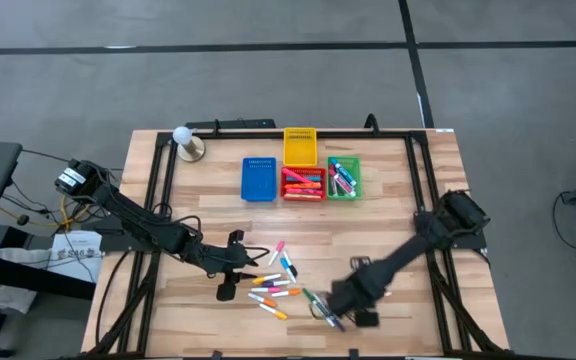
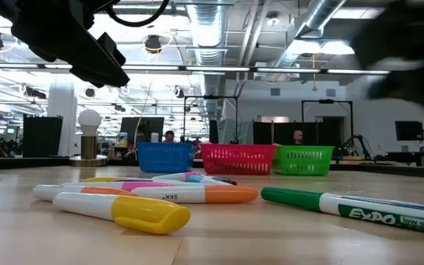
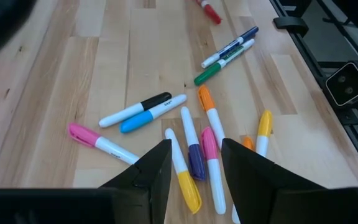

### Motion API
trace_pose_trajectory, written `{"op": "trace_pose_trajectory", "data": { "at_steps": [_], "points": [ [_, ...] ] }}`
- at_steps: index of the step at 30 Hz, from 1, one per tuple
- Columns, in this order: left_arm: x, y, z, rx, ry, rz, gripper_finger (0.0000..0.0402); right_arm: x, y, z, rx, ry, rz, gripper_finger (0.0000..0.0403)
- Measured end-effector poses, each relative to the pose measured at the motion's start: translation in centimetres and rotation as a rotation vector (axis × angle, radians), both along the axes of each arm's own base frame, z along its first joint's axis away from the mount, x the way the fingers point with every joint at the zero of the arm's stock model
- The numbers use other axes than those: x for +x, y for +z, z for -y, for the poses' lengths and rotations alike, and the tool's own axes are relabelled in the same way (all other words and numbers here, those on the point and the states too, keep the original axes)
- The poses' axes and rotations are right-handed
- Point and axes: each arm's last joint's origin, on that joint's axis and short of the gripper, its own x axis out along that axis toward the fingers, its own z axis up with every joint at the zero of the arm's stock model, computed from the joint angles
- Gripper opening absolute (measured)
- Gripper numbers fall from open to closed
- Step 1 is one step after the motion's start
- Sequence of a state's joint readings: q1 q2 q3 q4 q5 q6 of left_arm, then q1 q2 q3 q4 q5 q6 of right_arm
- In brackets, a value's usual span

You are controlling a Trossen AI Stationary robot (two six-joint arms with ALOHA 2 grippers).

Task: Pick & Place Markers
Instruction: Put the small red marker pen into the yellow bin

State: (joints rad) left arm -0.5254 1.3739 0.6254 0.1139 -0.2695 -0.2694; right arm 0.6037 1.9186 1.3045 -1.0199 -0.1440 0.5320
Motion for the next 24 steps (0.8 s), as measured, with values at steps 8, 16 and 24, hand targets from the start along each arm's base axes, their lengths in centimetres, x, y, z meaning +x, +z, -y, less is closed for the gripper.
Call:
{"op": "trace_pose_trajectory", "data": {
  "at_steps": [8, 16, 24],
  "points": [
    [0.0, 0.0, 0.0, -0.001, 0.001, 0.0, 0.014, -4.5, -0.4, -5.0, 0.011, 0.087, -0.034, 0.0119],
    [0.0, 0.0, 0.0, -0.001, 0.0, 0.0, 0.014, -5.4, -4.0, -7.5, -0.015, 0.1, -0.053, 0.0119],
    [0.0, 0.1, 0.0, -0.026, 0.016, 0.002, 0.014, -4.7, -4.5, -6.8, -0.082, 0.046, -0.04, 0.0095]
  ]
}}
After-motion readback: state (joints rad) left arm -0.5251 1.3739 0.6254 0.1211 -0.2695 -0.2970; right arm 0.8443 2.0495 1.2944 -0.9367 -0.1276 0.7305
